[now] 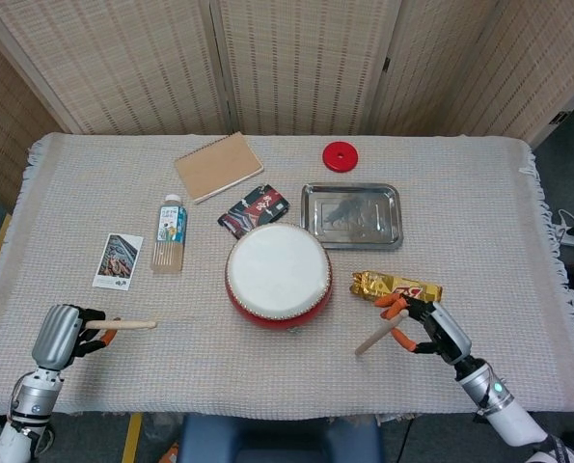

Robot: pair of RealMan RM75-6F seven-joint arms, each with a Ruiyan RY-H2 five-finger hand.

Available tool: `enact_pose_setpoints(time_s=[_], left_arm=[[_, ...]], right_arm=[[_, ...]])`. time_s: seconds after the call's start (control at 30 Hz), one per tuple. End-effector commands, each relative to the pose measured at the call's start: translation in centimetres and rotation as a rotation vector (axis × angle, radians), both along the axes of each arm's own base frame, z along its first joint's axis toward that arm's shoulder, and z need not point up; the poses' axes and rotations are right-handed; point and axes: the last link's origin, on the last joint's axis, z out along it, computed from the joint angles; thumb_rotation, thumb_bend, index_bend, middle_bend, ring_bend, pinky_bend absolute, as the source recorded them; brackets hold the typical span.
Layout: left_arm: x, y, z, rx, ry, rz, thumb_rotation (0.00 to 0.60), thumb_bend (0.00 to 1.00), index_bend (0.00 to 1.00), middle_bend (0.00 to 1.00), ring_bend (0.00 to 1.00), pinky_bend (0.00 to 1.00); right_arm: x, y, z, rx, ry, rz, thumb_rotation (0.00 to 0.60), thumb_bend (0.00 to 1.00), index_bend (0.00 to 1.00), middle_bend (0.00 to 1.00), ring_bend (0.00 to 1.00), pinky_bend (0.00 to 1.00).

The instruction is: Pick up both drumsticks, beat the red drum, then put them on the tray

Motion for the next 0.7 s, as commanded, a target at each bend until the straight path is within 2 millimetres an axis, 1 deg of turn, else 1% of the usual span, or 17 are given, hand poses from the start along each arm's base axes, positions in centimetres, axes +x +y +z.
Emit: enact_pose_setpoints(time_s=[0.03, 0.13, 0.27, 0.37, 0.5, 0.6, 0.7], left_arm=[[0.0, -0.1, 0.0, -0.004, 0.001, 0.001, 0.600, 0.41, 1.00, 1.00, 1.00, 1.00], [0.1, -0.2, -0.2, -0.012, 0.001, 0.000, 0.600, 0.41, 1.00, 1.00, 1.00, 1.00], [0.2, -0.4, -0.3, -0.020, 0.005, -0.003, 0.600, 0.41, 1.00, 1.00, 1.00, 1.00], [0.2, -0.5, -0.4, -0.024, 0.009, -0.006, 0.600, 0.41, 1.00, 1.00, 1.00, 1.00], [0.3, -0.7, -0.4, -0.026, 0.012, -0.009, 0.600, 0.41, 1.00, 1.00, 1.00, 1.00], [0.4, -0.7, -0.2, -0.025, 0.016, -0.011, 0.600, 0.41, 1.00, 1.00, 1.00, 1.00], [0.5, -0.8, -0.1, -0.025, 0.019, -0.013, 0.600, 0.41, 1.00, 1.00, 1.00, 1.00]], right_arm=[[-2.0, -1.5, -0.3, 0.106, -0.100, 0.027, 0.600, 0.40, 0.53, 0.31, 0.26, 0.33], [-2.8, -2.2, -0.9, 0.134, -0.119, 0.012, 0.600, 0.40, 0.49, 0.31, 0.26, 0.34], [-3.6, -2.7, -1.2, 0.143, -0.154, 0.008, 0.600, 0.40, 0.43, 0.31, 0.26, 0.35], [-4.3, -2.9, -1.3, 0.143, -0.162, 0.000, 0.599, 0.35, 0.40, 0.31, 0.26, 0.37], [-5.0, -3.2, -1.4, 0.138, -0.170, -0.011, 0.598, 0.33, 0.39, 0.33, 0.28, 0.40], [-5.2, -3.4, -1.4, 0.136, -0.166, -0.007, 0.598, 0.33, 0.39, 0.35, 0.29, 0.41], [-5.3, -3.5, -1.6, 0.138, -0.159, -0.001, 0.599, 0.30, 0.39, 0.36, 0.29, 0.41]])
